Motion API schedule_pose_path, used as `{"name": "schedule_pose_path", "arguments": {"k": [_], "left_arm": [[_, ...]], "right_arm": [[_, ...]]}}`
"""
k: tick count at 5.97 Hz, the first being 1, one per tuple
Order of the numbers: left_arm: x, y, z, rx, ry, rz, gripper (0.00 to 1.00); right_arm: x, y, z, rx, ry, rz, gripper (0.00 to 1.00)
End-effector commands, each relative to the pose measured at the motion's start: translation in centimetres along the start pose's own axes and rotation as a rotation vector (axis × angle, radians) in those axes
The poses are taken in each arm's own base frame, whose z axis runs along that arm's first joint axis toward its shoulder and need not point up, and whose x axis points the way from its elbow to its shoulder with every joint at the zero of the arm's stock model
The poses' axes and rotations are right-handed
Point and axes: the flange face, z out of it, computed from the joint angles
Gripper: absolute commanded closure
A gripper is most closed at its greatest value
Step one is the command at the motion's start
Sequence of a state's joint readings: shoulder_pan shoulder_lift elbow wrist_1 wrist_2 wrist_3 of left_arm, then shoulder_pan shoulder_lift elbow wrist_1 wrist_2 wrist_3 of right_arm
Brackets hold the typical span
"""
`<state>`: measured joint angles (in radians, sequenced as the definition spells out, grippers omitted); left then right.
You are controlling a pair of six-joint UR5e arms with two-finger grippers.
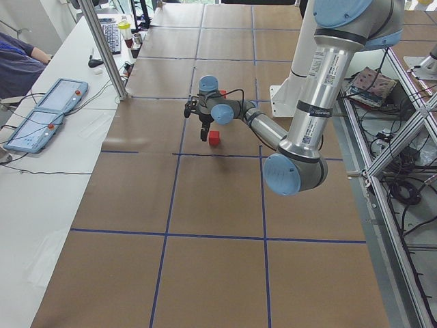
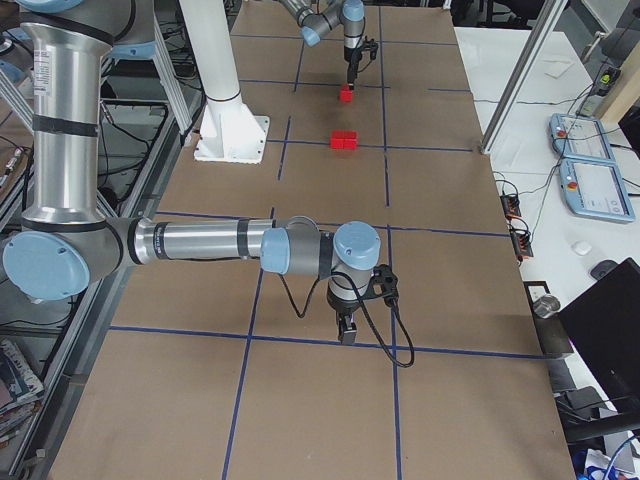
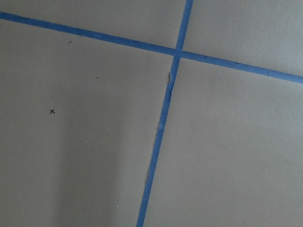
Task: Form red blocks into L shape at center
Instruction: 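Move the left gripper back and grasp the last red cube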
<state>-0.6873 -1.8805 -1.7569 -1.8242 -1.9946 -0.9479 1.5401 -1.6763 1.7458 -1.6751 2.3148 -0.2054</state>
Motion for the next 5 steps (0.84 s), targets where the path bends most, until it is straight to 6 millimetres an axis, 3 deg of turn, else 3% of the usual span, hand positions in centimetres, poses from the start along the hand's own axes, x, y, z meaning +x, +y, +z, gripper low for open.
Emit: {"name": "schedule_pose_path", "arguments": {"k": [1, 2, 3, 5], "left_arm": [[1.9, 1.4, 2.4, -0.038, -0.003, -0.014, 0.0], [1.8, 1.3, 2.9, -0.044, -0.01, -0.02, 0.02], [1.9, 1.1, 3.3, -0.049, -0.015, -0.023, 0.27], [2.7, 0.3, 3.8, -0.055, -0.021, -0.025, 0.47]], "right_arm": [[0.1, 0.0, 0.1, -0.001, 0.0, 0.001, 0.01], [0.1, 0.0, 0.1, -0.001, 0.0, 0.001, 0.01], [0.2, 0.1, 0.2, -0.004, -0.001, 0.003, 0.01], [0.2, 0.0, 0.2, -0.004, -0.001, 0.003, 0.01]]}}
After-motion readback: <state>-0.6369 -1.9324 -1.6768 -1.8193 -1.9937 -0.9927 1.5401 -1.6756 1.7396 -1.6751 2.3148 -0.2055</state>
